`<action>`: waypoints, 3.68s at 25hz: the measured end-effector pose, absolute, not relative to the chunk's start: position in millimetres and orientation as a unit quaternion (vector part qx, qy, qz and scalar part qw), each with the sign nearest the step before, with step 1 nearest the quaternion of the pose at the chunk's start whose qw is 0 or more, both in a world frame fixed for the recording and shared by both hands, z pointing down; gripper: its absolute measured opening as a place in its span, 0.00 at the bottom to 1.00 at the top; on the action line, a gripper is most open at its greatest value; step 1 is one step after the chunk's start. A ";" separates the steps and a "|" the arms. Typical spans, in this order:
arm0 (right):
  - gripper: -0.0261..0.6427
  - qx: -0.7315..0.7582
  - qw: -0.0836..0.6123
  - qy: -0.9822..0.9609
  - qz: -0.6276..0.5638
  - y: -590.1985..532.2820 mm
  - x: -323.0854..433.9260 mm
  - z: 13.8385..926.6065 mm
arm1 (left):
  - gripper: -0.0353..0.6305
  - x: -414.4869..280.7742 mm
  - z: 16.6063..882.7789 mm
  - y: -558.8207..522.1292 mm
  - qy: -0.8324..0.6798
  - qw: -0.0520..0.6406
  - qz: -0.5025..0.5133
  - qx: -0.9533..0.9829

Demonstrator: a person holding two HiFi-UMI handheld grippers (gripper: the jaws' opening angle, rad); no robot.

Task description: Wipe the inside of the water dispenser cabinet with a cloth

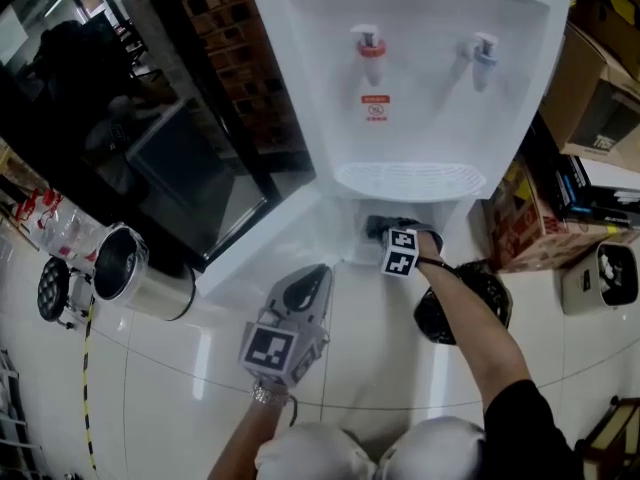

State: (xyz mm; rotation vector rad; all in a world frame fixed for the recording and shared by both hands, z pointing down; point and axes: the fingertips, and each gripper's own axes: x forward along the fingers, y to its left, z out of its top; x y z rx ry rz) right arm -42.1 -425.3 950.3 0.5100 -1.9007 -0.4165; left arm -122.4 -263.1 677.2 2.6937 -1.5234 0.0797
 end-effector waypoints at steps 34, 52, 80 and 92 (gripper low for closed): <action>0.07 0.520 0.082 -0.845 0.091 -183.4 68.3 302.4 | 0.09 -40.5 224.9 -171.9 -0.513 0.043 0.024 0.857; 0.08 0.512 0.029 -0.855 0.079 -108.9 79.6 -12.9 | 0.09 -4.0 -71.3 -93.4 -0.516 0.013 -0.021 0.856; 0.07 0.537 0.026 -0.840 0.076 124.7 1.5 -49.5 | 0.09 -64.3 -88.1 119.5 -0.467 0.022 -0.017 0.884; 0.07 0.536 0.019 -0.841 0.075 121.5 5.0 -57.3 | 0.09 -85.2 -89.9 112.7 -0.502 0.014 -0.022 0.865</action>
